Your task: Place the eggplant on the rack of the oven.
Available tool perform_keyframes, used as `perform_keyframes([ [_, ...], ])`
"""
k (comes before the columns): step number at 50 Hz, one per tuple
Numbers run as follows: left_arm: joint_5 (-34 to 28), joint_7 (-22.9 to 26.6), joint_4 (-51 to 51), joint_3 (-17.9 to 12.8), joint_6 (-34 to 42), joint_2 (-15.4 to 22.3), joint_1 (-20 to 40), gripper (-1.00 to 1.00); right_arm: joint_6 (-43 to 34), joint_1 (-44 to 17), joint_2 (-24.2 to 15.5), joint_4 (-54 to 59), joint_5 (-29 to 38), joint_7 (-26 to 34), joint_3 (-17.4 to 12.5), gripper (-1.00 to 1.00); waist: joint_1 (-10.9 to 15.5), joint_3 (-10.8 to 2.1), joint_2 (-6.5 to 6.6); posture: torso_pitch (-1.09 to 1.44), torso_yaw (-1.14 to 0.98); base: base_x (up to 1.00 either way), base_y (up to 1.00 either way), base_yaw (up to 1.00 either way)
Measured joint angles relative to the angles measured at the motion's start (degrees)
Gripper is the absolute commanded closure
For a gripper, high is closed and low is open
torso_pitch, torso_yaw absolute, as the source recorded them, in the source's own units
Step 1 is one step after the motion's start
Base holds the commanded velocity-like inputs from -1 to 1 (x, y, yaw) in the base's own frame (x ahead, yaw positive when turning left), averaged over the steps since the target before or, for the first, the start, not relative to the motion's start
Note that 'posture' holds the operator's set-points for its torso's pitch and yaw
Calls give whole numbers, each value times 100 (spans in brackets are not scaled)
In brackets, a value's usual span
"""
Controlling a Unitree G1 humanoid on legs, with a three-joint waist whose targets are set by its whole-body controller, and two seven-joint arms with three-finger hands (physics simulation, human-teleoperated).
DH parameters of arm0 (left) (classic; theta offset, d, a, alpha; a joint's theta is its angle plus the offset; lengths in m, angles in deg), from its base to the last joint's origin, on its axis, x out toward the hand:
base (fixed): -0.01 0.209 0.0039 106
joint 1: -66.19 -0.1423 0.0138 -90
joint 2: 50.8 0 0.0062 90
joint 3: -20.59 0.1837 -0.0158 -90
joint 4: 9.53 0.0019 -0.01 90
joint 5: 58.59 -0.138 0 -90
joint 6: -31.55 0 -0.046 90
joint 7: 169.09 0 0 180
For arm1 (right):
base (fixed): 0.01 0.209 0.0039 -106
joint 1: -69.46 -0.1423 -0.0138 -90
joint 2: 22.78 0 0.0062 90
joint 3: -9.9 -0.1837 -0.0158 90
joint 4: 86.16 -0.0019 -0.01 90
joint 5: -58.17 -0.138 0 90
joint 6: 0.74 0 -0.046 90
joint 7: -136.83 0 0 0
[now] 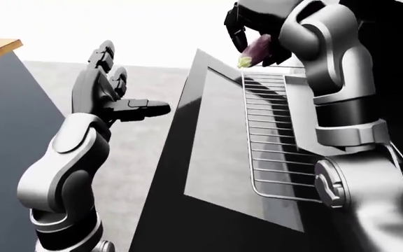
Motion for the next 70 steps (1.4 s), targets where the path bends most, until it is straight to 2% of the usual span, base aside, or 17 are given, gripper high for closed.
perform_keyframes([
  [2, -13, 0, 10, 16, -18, -4, 20, -100, -85, -25, -97, 115, 31, 2, -63, 100, -15, 112, -43, 0, 0, 0, 0, 0],
  [5, -13, 8, 5, 26, -6, -21, -17, -100, -182, -37, -207, 301, 57, 32, -94, 100, -17, 107, -86, 0, 0, 0, 0, 0],
  [14, 32, 67, 10, 135, -22, 34, -33, -100, -396, -204, -533, 900, 102, -150, -184, 100, 32, -1, 150, 0, 0, 0, 0, 0],
  [17, 22, 59, -8, 103, -12, 35, -51, -100, -532, -168, -679, 1171, 185, -221, -203, 100, 49, -16, 179, 0, 0, 0, 0, 0],
  [20, -5, 43, -6, 70, -18, 10, -40, -100, -655, -55, -763, 1299, 273, -169, -193, 100, 54, -13, 171, 0, 0, 0, 0, 0],
  [27, -2, 36, -1, 50, 9, -34, -1, -100, -837, 276, -884, 993, 425, 448, -199, 100, 28, 8, 128, 0, 0, 0, 0, 0],
  [35, -2, 55, 23, 61, -28, -39, -9, -100, -1067, 436, -1009, 845, 604, 929, -279, 100, -6, -44, 102, 0, 0, 0, 0, 0],
  [54, -17, 64, 40, 71, -35, -51, 13, -100, -1550, 838, -1206, 1516, 691, 457, -343, 100, -16, -52, 84, 0, 0, 0, 0, 0],
  [64, -40, 58, 33, 72, -43, -63, -13, -100, -1975, 1277, -1289, 1267, 668, 937, -444, 100, -4, -38, 49, 0, 0, 0, 0, 0],
  [70, -36, 63, 37, 53, -61, -53, -15, -100, -2134, 1343, -1323, 1716, 632, 585, -438, 100, 4, -50, 40, 0, 0, 0, 0, 0],
])
